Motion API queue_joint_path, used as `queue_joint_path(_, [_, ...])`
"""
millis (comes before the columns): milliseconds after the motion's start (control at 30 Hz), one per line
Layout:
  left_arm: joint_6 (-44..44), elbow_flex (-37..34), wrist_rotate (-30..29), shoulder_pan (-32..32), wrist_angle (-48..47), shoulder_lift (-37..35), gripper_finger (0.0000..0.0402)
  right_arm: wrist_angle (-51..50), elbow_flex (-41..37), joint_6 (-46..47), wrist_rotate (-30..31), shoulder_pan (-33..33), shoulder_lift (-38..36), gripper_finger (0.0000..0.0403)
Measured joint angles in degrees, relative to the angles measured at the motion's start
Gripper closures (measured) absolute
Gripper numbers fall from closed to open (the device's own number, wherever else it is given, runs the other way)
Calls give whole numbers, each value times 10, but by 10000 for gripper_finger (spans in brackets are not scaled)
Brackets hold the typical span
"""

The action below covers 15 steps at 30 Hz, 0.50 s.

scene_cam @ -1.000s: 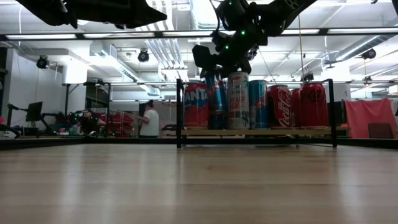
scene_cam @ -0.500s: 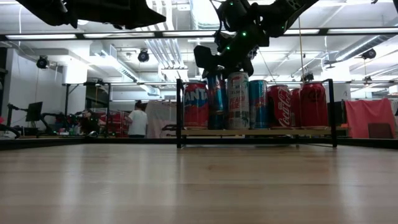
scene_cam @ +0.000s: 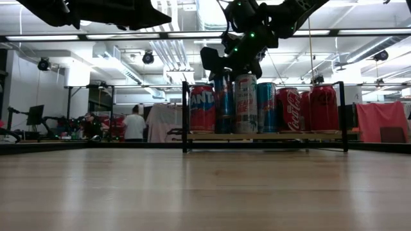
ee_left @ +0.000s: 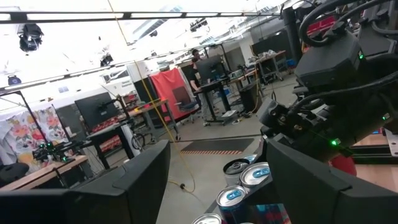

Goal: Place canned beverage on shelf
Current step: Put the blue soda can on the shelf

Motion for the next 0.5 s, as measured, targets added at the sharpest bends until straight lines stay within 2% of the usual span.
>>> queue_joint_path(500, [0, 0, 0, 0, 0, 0, 150, 0, -1, -1, -1, 0, 0, 164])
